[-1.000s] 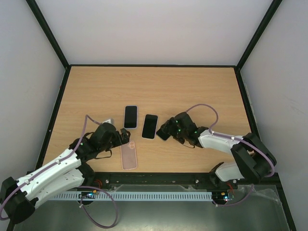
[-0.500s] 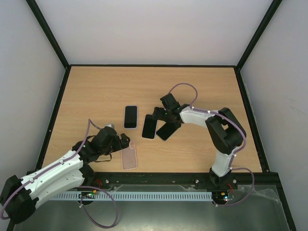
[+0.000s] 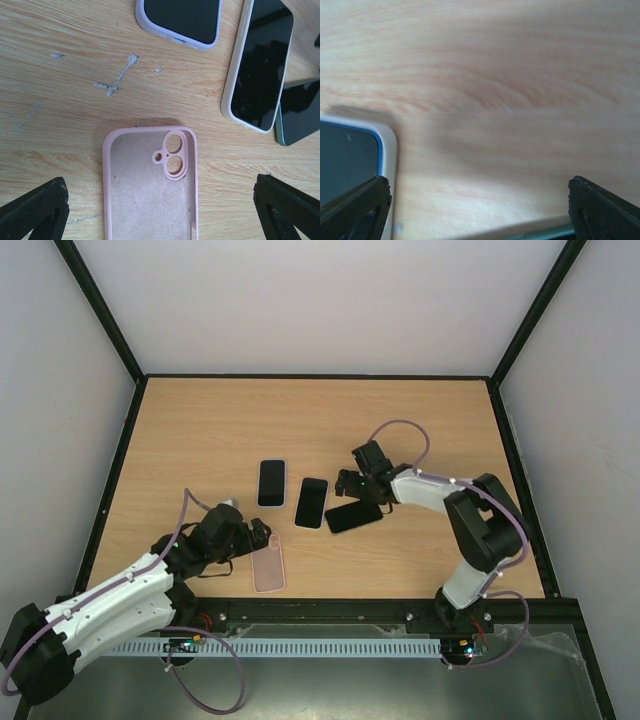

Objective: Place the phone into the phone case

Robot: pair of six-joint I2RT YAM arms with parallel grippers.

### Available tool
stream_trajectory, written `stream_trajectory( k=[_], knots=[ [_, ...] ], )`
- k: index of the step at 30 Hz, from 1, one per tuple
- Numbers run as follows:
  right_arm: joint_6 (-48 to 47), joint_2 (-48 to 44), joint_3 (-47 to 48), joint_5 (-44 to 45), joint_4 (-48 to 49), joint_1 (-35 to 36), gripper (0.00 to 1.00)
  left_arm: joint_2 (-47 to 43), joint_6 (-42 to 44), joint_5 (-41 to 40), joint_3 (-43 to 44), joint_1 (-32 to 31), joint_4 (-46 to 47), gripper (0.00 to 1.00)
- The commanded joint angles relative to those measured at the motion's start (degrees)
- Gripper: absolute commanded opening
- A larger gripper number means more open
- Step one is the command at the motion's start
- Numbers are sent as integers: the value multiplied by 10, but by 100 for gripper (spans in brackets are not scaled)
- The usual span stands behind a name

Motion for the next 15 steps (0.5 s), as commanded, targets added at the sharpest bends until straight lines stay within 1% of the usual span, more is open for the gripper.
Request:
stream_trajectory(
  k=[1, 5, 8, 10, 15],
  knots=[
    [12, -60, -89, -27, -38, -2, 94, 11, 4, 5, -7, 3, 16, 99],
    [33, -121, -163, -62, -24, 1, 90, 26, 7, 16, -11, 4, 29, 97],
    [53, -167, -221, -78, -7, 19, 90, 34, 7, 23, -14, 4, 37, 95],
    [62, -186, -244, -91, -2, 39, 90, 37, 7, 25, -17, 4, 43, 94],
    [102, -237, -285, -80, -8, 86, 89, 44, 3, 25, -24, 5, 57, 92]
  ],
)
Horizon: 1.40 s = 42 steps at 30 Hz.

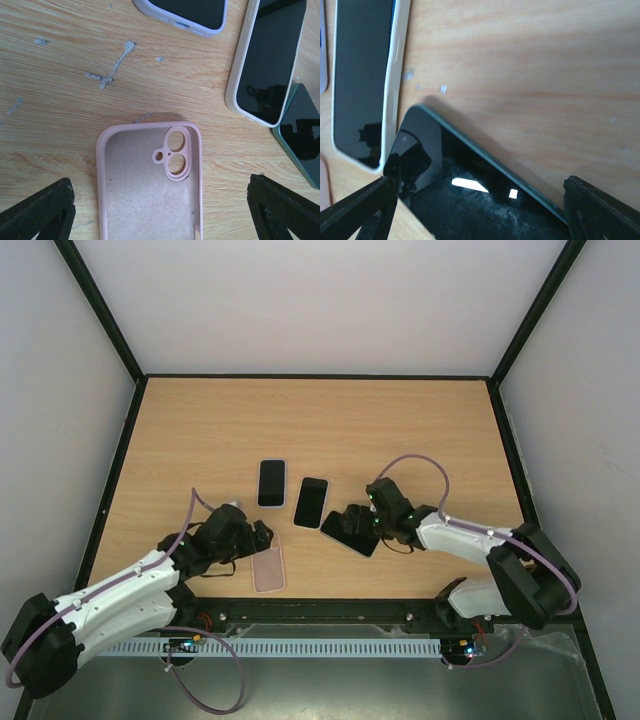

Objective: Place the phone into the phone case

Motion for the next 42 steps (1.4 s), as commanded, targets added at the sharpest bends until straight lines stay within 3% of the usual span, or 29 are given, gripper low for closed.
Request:
stream_trajectory(
  k=[1, 12, 17, 25, 38, 42],
  knots=[
    [64, -30, -61, -21, -54, 47, 89, 9, 0, 6, -13, 5, 18, 92],
    [83, -80, -56, 62, -118, 143, 89, 30, -5, 19, -33, 5, 43, 68],
    [63, -23, 3, 138, -161, 191, 93, 53, -5, 18, -42, 5, 48, 61],
    [35, 95, 79, 190, -180, 239, 93, 54, -10, 18, -55, 5, 55, 51],
    [34, 129, 83, 228, -204, 247, 79, 66, -34, 91, -66, 4, 126, 47],
    [50, 115, 77, 242, -214, 247, 75, 56, -42, 103, -64, 4, 122, 51]
  ],
)
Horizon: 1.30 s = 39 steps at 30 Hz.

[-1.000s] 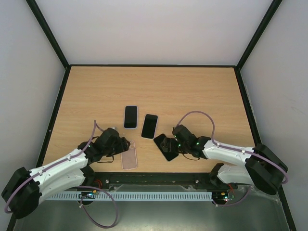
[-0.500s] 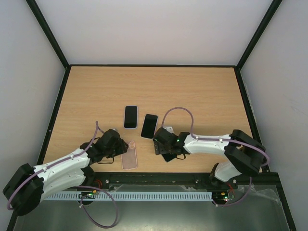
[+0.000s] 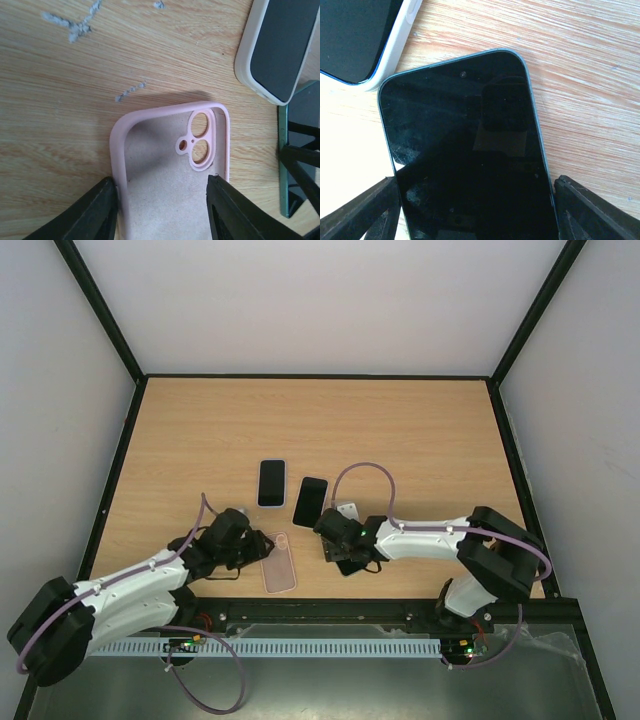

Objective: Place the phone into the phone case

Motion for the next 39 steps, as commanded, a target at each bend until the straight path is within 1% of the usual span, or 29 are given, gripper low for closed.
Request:
stream_trajectory(
  k=[1, 6, 12, 15, 20, 23, 24, 25, 29, 33, 39],
  knots=[
    [26, 5, -31, 11, -61, 1, 75, -10, -17, 30, -6, 1, 2, 52],
    [49, -25, -38, -11, -41, 0, 71, -37, -31, 52, -15, 1, 10, 59],
    [82, -68, -45, -51, 2, 0, 69, -42, -49, 71, -31, -1, 49, 60],
    [100, -92, -51, -74, 32, 0, 67, -65, -51, 59, -21, -1, 32, 62],
    [127, -117, -56, -110, 81, 3, 66, -131, -38, 5, 14, 9, -63, 75],
    [130, -108, -43, -97, 71, 5, 65, -160, -28, -10, 26, 25, -100, 86],
    [126, -95, -34, -77, 49, 7, 66, -167, -24, -10, 29, 30, -109, 91],
    [122, -84, -22, -62, 27, 9, 68, -171, -21, -9, 31, 36, -117, 93],
    [109, -48, 10, -25, -18, 29, 75, -174, -4, -7, 41, 52, -144, 99],
    [95, -6, 35, 11, -60, 45, 83, -175, 6, -17, 56, 57, -167, 100],
    [81, 37, 41, 32, -81, 52, 87, -181, 20, -41, 74, 59, -197, 100]
  ],
)
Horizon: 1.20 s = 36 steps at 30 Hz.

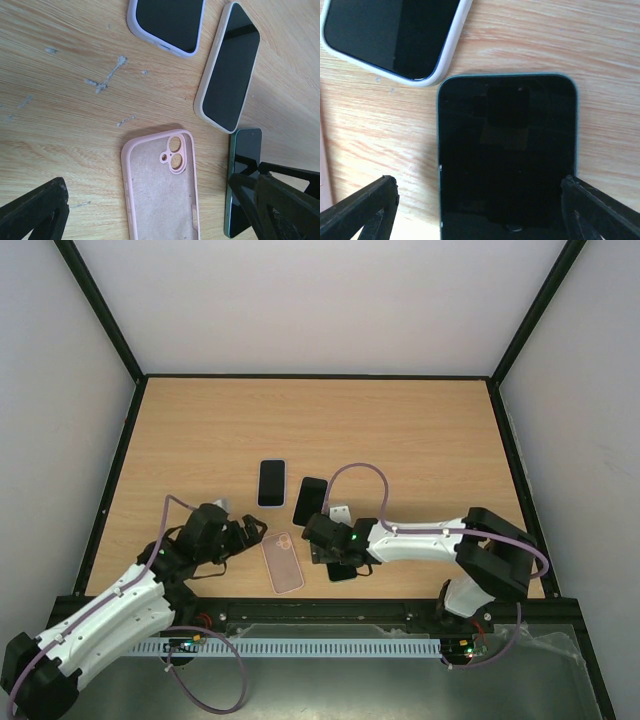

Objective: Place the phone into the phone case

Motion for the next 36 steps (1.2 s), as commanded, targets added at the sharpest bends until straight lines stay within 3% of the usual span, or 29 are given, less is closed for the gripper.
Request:
stream_trajectory(
  k=[1, 12, 24, 36],
  knots=[
    [-10, 34, -1, 39, -60, 6, 87, -9, 21, -27, 24, 3, -41, 100],
    [-13, 27, -15, 37, -59, 6, 87, -10, 22, -36, 24, 5, -43, 100],
    [-9, 30, -22, 26, -41, 7, 71, -13, 21, -30, 27, 6, -42, 100],
    [-3, -28, 5, -10, 2, 14, 66, -3, 32, 69, 17, 61, -6, 100]
  ],
)
